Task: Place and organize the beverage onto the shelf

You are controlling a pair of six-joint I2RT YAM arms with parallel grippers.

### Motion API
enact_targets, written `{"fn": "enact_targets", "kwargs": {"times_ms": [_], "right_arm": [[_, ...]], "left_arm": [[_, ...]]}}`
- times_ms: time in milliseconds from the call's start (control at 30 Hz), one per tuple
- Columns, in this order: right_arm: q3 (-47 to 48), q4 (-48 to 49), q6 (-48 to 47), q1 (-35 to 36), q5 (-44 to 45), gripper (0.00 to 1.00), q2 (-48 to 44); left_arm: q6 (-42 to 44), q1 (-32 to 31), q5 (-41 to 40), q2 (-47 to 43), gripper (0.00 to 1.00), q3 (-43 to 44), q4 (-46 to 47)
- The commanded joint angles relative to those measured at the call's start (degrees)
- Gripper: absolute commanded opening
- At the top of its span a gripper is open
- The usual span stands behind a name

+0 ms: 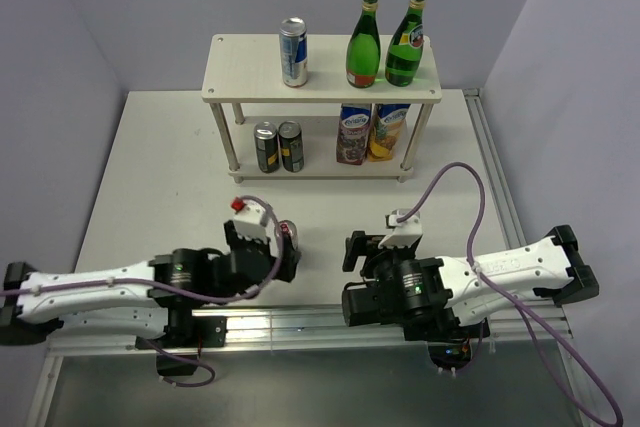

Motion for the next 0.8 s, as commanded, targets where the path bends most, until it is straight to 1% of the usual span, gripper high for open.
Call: {"fn": "enact_targets", "kwargs": {"times_ms": [0, 33, 67, 100, 133, 200, 267, 367, 433, 467, 533, 567, 667, 700, 767], "right_arm": [[-0.04, -7.57, 6.18, 0.49, 2.09, 0.9, -1.87], [-0.12, -7.57, 6.17, 0.58, 2.09, 0.9, -2.22], [-0.21, -7.57, 6.17, 0.67, 2.09, 0.9, -2.83], [-0.3, -7.4, 6.0, 0.67, 2.18, 0.9, -3.1], [-0.48, -7.22, 5.74, 0.76, 2.26, 0.9, -3.36], [-0.74, -7.39, 5.56, 0.85, 2.44, 0.9, -3.63], [-0.92, -7.57, 5.65, 0.85, 2.62, 0.9, -3.63], [-1.53, -7.31, 6.09, 0.93, 2.53, 0.9, -3.71], [-1.88, -6.35, 5.74, 0.85, 2.53, 0.9, -3.71], [-2.06, -6.08, 5.39, 0.85, 2.62, 0.9, -3.63], [-1.88, -5.81, 5.38, 0.76, 2.62, 0.9, -3.36], [-1.88, -5.81, 5.56, 0.85, 2.62, 0.9, -3.28], [-2.06, -6.34, 6.35, 0.85, 2.7, 0.9, -3.19], [-2.15, -6.6, 6.52, 0.85, 2.62, 0.9, -3.27], [-2.76, -7.04, 7.31, 0.85, 2.53, 0.9, -3.8]], "left_arm": [[-16.02, -9.48, -13.99, 5.56, 0.98, -2.53, -4.73], [-18.94, -10.47, -17.32, 8.01, 0.98, -3.58, -6.22], [-21.4, -10.92, -18.83, 9.17, 0.98, -4.2, -7.11], [-25.6, -11.1, -19.98, 10.22, 0.98, -5.86, -8.42], [-27.21, -11.01, -21.82, 11.88, 0.98, -7.01, -8.17], [-27.15, -11.01, -22.45, 13.21, 0.99, -10.34, -5.72], [-26.7, -11.01, -22.98, 14.45, 0.99, -12.19, -1.24], [-24.68, -11.1, -25.25, 15.33, 0.99, -12.55, 1.75], [-21.53, -10.66, -25.62, 15.85, 0.99, -12.64, 4.73], [-17.16, -9.96, -24.66, 16.03, 0.99, -12.73, 9.1], [-14.58, -7.77, -23.6, 17.17, 0.99, -13.6, 13.25], [-10.74, -6.11, -21.59, 17.52, 0.99, -14.22, 18.84], [-5.72, -3.37, -18.94, 19.02, 0.99, -16.85, 26.08], [-4.65, -1.8, -17.37, 19.54, 0.99, -17.73, 29.85], [-2.02, 0.49, -16.3, 21.21, 0.99, -18.27, 33.04]]}}
